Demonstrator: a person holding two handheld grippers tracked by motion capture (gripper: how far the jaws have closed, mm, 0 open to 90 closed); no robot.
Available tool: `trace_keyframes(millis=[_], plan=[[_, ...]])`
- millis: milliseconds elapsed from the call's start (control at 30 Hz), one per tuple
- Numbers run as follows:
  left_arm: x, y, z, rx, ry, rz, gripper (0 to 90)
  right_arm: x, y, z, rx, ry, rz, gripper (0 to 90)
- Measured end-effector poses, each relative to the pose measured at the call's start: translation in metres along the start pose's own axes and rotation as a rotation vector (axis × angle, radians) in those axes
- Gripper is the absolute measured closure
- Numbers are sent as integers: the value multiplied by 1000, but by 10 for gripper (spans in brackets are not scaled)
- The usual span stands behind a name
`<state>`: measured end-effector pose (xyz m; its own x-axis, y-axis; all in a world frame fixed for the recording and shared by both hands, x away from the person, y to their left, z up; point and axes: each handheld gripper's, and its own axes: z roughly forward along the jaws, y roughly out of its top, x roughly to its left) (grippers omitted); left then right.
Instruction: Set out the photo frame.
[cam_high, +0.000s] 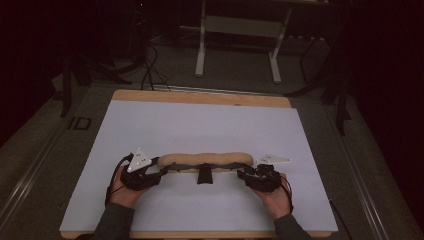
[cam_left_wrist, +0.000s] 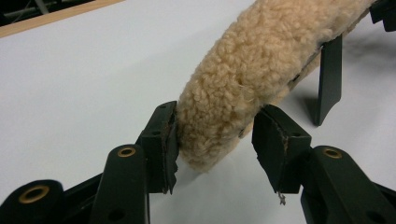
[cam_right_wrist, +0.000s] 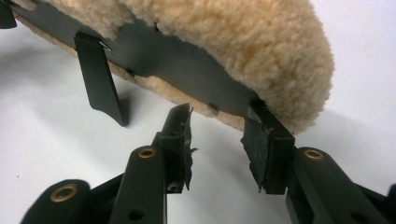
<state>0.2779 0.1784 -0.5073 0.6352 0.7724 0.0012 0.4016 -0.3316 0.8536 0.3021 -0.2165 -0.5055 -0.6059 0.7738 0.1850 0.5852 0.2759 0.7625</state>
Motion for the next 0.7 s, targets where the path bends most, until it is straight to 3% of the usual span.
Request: trace_keyframes(millis=[500, 700], plan=[[-5, -1, -2, 5, 14, 26, 534, -1, 3, 5, 4, 10, 23, 863], [-6, -1, -2, 5, 16, 30, 545, 1, 5, 8, 2, -6, 29, 897]])
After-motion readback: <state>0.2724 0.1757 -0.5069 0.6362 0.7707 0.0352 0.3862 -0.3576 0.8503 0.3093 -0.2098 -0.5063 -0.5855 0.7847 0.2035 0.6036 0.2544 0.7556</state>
